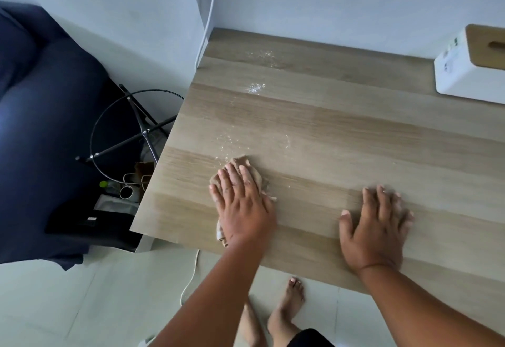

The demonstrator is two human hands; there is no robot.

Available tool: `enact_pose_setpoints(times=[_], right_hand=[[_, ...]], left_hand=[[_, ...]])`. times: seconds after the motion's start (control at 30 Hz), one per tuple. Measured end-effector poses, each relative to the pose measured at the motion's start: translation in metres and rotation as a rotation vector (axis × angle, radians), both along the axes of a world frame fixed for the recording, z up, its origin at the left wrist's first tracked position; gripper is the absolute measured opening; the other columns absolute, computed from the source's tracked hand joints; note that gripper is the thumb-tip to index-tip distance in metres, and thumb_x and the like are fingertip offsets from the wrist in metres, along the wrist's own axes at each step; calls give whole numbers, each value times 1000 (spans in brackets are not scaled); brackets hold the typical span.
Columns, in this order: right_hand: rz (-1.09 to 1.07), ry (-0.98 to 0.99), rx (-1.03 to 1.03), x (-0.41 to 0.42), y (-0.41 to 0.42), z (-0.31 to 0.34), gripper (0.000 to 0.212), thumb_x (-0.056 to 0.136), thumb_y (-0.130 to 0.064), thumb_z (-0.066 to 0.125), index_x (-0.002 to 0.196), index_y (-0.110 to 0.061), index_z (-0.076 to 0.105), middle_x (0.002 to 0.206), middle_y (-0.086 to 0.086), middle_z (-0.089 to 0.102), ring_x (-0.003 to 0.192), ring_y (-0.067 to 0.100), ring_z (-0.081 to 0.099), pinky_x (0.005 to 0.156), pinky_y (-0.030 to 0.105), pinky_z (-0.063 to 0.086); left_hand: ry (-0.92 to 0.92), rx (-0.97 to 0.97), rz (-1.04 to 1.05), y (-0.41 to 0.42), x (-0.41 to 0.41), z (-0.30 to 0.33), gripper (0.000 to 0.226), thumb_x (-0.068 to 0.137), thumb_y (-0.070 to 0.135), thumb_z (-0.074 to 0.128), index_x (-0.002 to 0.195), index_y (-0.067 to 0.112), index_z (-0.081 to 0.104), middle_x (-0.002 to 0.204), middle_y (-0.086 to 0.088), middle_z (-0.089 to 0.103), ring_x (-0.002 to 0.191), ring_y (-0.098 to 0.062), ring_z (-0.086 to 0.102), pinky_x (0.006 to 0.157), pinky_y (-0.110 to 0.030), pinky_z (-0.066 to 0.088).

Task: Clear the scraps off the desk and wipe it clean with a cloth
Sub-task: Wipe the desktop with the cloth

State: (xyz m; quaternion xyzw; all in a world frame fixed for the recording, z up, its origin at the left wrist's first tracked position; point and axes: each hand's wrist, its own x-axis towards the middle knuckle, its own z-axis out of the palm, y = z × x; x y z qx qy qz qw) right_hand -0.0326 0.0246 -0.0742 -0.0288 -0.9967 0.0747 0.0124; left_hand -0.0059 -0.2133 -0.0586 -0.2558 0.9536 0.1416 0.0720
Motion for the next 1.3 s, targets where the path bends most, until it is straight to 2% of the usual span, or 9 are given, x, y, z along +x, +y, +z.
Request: enact_pose_setpoints(times=[0.2,0.43,0.53,0.67,0.77,0.87,1.07,1.2,1.3], right_hand=[[-1,-4,-12,-1,0,1,75,85,-52,38,148,-11,47,165,14,29,155,39,16,123,66,10],[2,-21,3,-1,0,3,74,86,-52,39,148,-12,47,165,13,29,155,38,15,123,65,9],[-3,-23,6,0,-1,5,76,86,-53,39,149,-13,46,165,12,30,155,38,16,123,66,11],[4,-40,13,0,0,5,76,86,-53,40,151,-13,45,166,11,28,156,38,15,123,65,8],[3,-57,19,-1,0,5,77,87,-53,39,152,-13,44,167,10,26,156,38,14,124,65,7],[8,-46,18,-1,0,6,76,86,-52,40,152,-13,45,167,11,27,156,39,15,123,65,8],[19,-23,2,-1,0,11,70,89,-44,38,151,-11,47,165,12,31,155,40,17,122,66,11],[16,-53,-12,-1,0,13,69,91,-42,36,152,-13,46,167,11,29,156,38,14,123,65,8],[11,-57,-24,-1,0,14,69,90,-41,35,153,-13,45,167,10,28,157,37,12,123,65,7]], left_hand=[[25,19,-182,49,-26,3,83,92,45,33,165,17,5,172,-15,-6,158,-34,-15,125,-59,-9],[112,46,-693,29,-6,1,81,89,51,46,162,22,28,173,-2,10,161,-24,-1,127,-55,9],[213,86,-867,-3,13,0,72,90,44,55,157,23,41,170,3,22,160,-20,11,129,-52,15],[245,73,-814,-49,26,-4,74,87,35,66,156,23,43,169,4,25,159,-18,14,127,-54,21],[173,4,-600,-46,12,-3,81,86,40,56,161,22,33,171,1,17,160,-19,7,127,-55,16],[102,-35,-514,-14,-15,-1,85,85,49,44,163,22,26,173,-3,11,161,-23,0,128,-55,9],[87,23,-792,53,-38,2,79,88,47,40,163,29,24,173,1,11,160,-22,-4,128,-53,4],[143,47,-1013,40,-12,3,71,92,44,45,160,26,34,171,1,19,161,-23,4,128,-55,12],[216,73,-1064,10,17,3,72,92,39,58,159,23,38,170,1,23,160,-22,11,126,-56,19]])
